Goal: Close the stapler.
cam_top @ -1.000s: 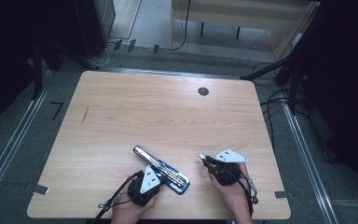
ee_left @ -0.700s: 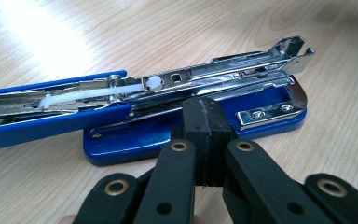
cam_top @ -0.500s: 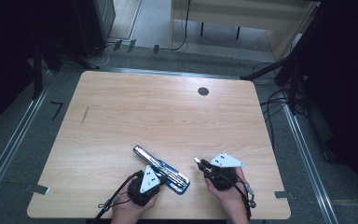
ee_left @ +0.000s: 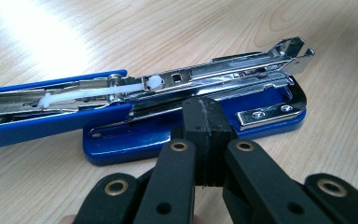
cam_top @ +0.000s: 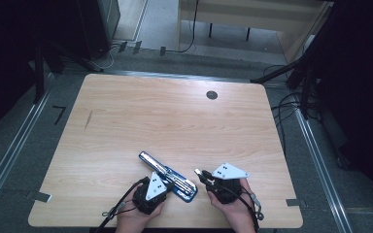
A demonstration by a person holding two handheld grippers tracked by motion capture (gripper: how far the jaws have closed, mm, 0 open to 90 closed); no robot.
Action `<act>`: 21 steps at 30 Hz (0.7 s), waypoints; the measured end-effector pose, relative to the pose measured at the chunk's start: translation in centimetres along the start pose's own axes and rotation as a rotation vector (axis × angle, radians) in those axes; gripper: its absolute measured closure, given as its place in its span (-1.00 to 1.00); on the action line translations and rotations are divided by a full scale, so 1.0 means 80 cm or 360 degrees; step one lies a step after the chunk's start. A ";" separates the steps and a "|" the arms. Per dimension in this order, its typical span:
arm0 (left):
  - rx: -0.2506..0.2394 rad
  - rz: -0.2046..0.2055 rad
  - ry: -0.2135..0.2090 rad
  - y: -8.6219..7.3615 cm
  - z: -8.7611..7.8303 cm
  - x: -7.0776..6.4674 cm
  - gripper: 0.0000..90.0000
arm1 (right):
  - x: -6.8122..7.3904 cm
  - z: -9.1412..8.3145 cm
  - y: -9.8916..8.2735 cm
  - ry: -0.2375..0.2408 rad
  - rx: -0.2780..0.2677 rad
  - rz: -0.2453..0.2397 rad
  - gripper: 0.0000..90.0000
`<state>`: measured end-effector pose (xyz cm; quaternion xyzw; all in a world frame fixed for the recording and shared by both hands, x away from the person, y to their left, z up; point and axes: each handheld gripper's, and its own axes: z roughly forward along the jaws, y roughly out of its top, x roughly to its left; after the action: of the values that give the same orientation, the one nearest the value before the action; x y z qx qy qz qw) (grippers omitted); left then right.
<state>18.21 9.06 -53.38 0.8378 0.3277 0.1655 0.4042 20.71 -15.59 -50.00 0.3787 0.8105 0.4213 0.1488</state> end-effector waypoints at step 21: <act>-0.0001 0.0001 0.0000 0.000 0.000 0.000 1.00 | 0.028 0.006 0.014 0.0095 0.0068 -0.0120 0.78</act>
<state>18.21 9.04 -53.39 0.8377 0.3275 0.1658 0.4044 20.02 -13.29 -49.23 0.3382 0.8372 0.4090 0.1322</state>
